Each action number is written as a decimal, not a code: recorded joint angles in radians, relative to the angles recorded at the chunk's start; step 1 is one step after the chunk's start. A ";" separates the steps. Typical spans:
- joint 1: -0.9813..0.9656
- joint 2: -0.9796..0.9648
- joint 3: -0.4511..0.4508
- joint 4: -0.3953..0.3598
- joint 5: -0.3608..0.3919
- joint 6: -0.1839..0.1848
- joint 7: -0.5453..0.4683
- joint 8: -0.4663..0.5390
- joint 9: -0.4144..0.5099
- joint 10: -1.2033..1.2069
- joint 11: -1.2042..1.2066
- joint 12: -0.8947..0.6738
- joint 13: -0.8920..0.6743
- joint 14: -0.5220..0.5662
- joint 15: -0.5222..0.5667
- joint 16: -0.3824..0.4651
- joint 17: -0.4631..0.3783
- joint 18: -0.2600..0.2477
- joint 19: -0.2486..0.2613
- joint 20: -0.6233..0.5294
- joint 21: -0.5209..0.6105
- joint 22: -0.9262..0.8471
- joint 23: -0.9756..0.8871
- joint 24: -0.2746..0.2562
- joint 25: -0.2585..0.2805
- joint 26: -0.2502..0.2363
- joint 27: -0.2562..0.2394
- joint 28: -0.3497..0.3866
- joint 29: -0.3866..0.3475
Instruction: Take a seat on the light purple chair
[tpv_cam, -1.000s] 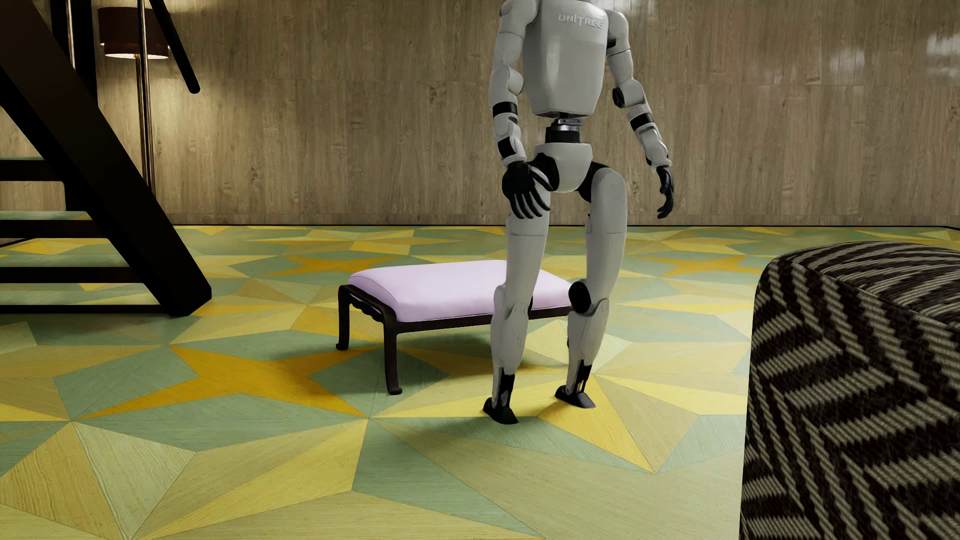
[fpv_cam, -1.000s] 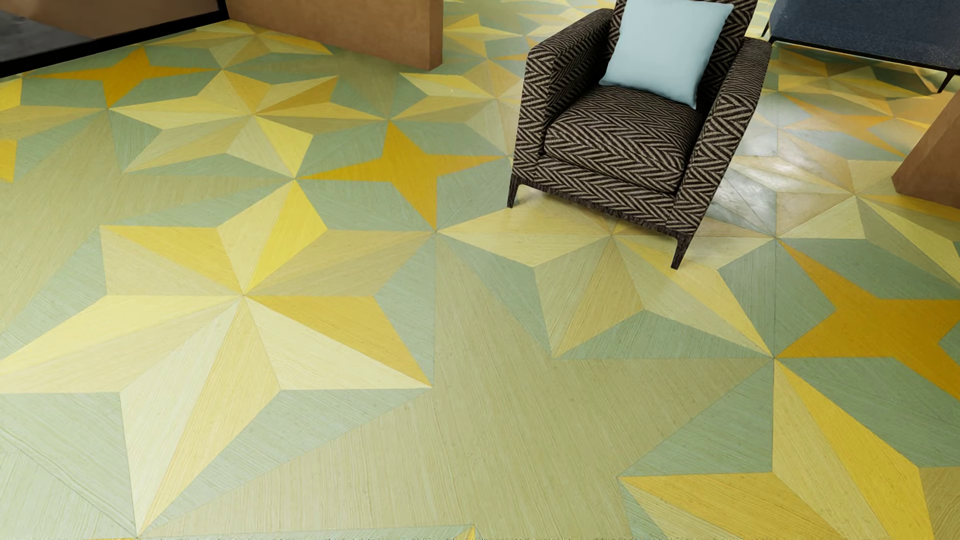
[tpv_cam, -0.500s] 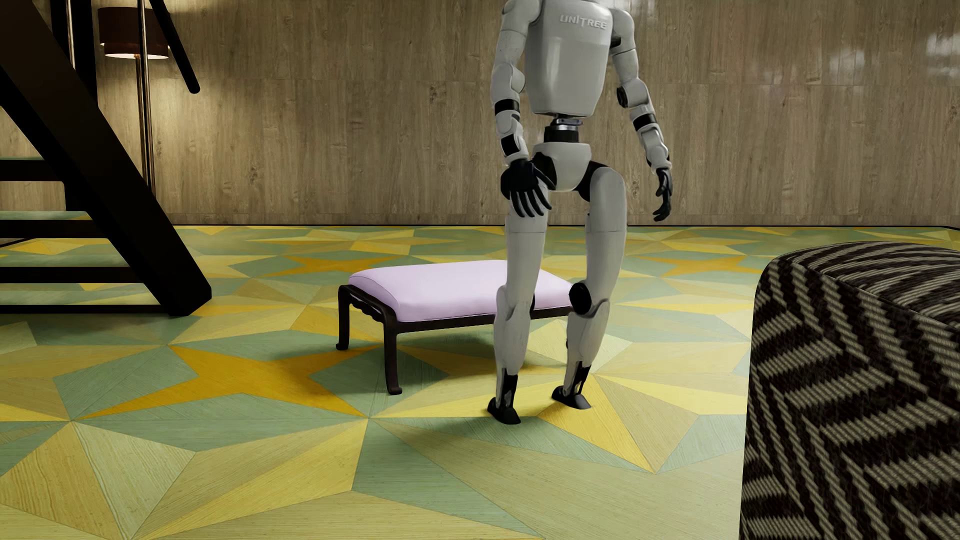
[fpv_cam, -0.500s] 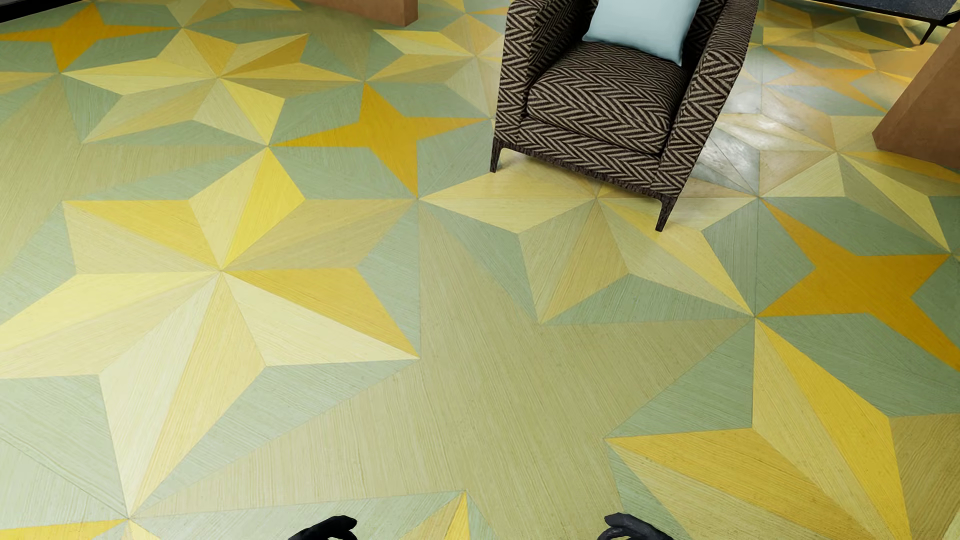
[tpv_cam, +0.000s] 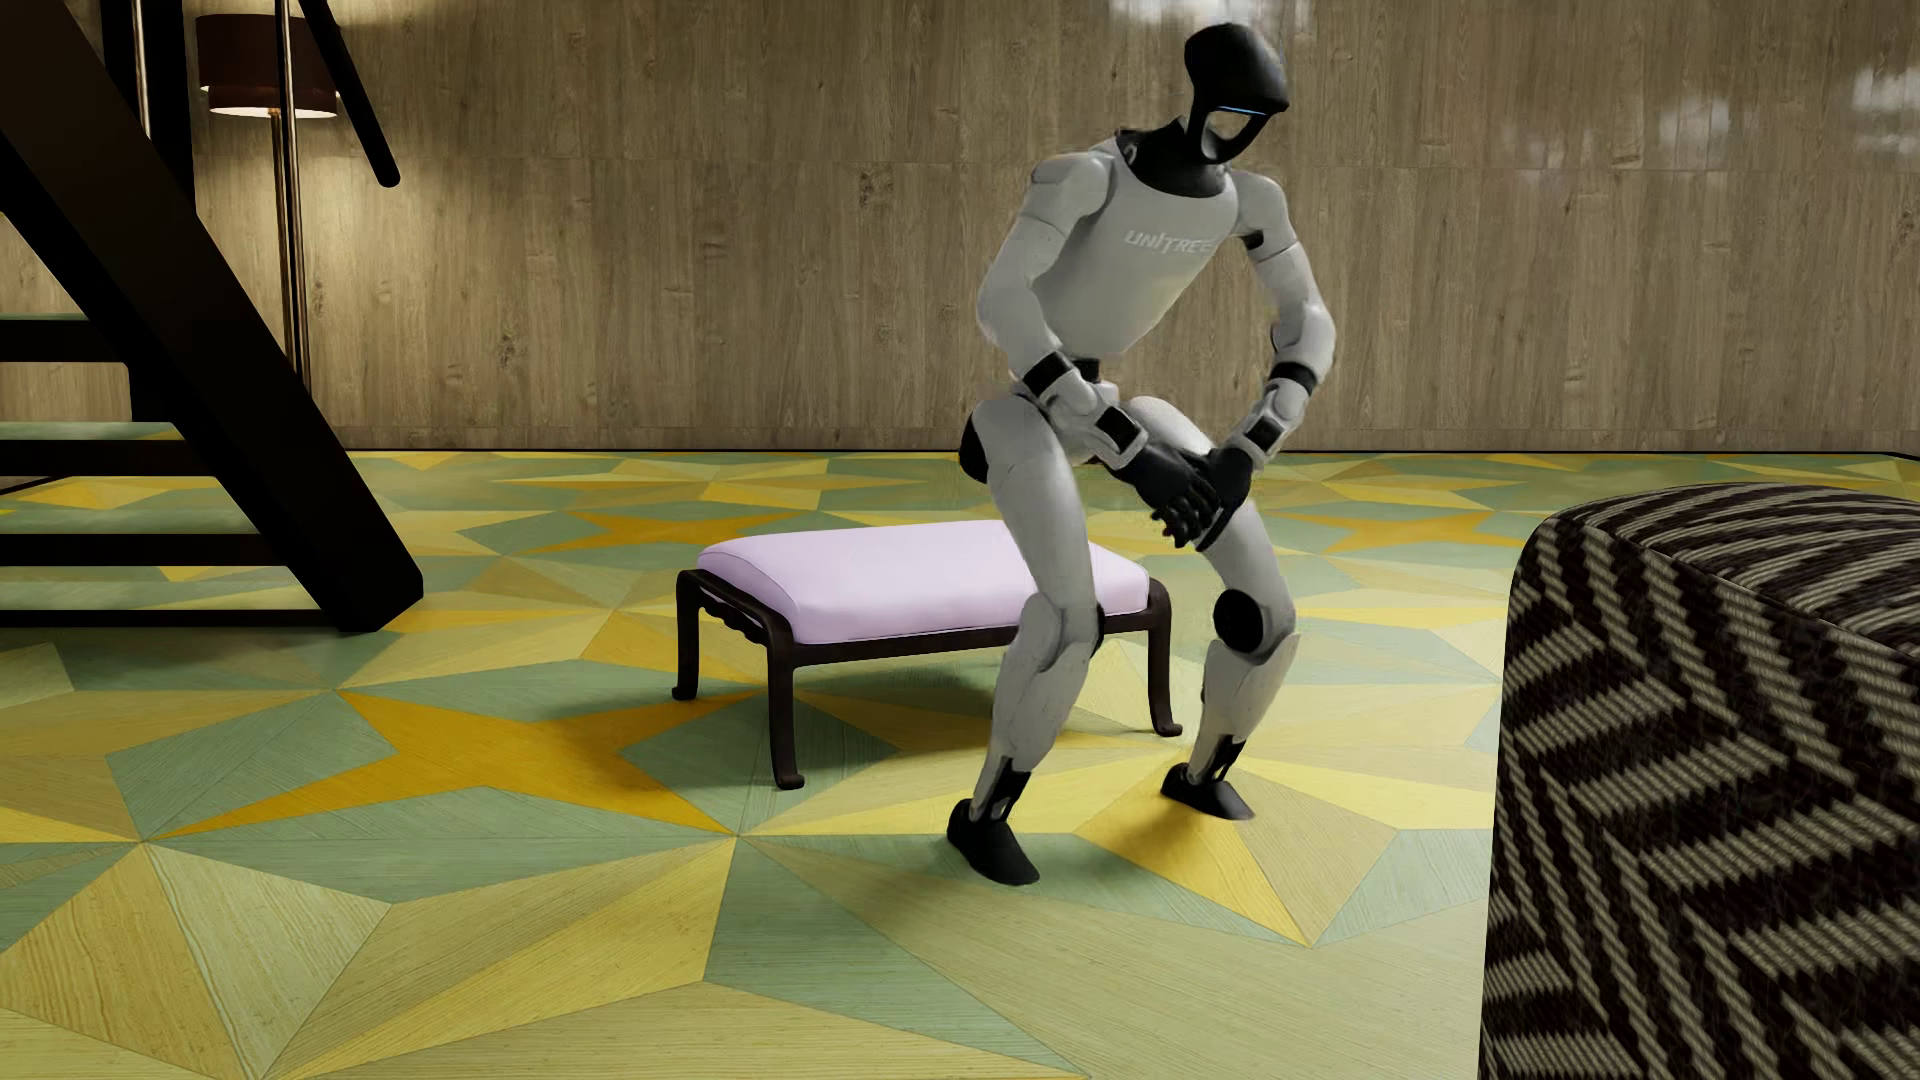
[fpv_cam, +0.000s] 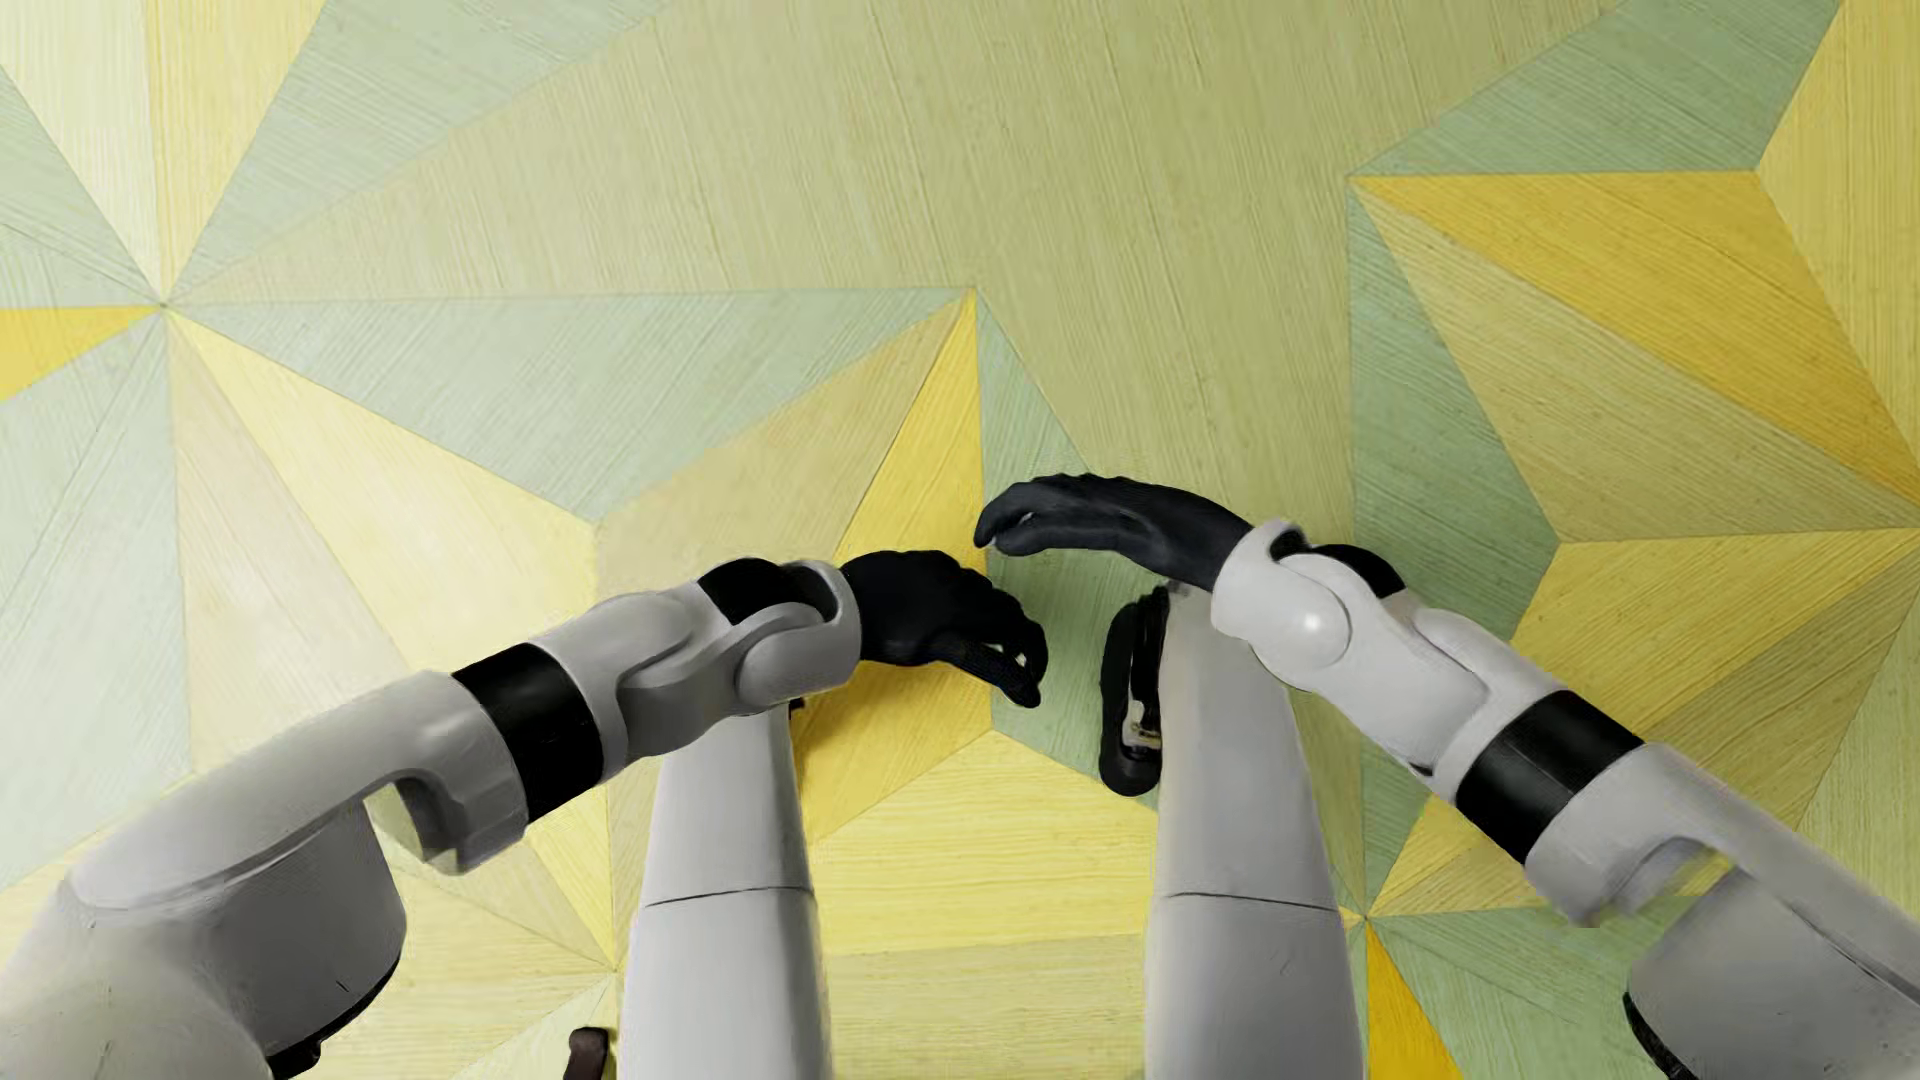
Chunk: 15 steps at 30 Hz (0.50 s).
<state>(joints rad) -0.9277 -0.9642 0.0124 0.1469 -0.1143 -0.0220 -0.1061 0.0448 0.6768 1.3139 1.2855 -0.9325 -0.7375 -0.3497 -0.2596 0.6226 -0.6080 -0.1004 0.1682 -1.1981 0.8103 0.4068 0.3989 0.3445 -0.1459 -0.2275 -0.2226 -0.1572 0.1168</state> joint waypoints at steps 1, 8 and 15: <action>-0.069 -0.073 -0.002 0.001 -0.011 0.001 -0.016 0.012 0.036 0.074 0.078 -0.058 -0.048 -0.014 -0.014 0.059 -0.070 -0.011 0.010 -0.039 0.019 -0.097 -0.098 -0.034 0.030 0.006 -0.010 0.065 -0.014; -0.455 -0.476 0.005 0.019 -0.036 0.005 -0.121 0.095 0.201 0.524 0.523 -0.044 -0.141 -0.099 -0.074 0.387 -0.410 -0.072 0.087 0.081 0.032 -0.529 -0.598 -0.158 0.226 -0.035 -0.136 0.558 -0.370; -0.474 -0.505 0.000 0.028 -0.050 0.009 -0.152 0.121 0.196 0.691 0.696 0.190 0.057 -0.079 -0.028 0.357 -0.380 -0.089 0.084 0.336 -0.153 -0.532 -0.615 -0.132 0.189 -0.019 -0.124 0.541 -0.354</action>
<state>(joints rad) -1.4012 -1.4690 0.0126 0.1751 -0.1645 -0.0127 -0.2577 0.1662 0.8725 2.0047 1.9813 -0.7423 -0.6805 -0.4282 -0.2872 0.9796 -0.9883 -0.1892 0.2523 -0.8621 0.6572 -0.1247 -0.2157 0.2127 0.0431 -0.2461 -0.3463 0.3840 -0.2369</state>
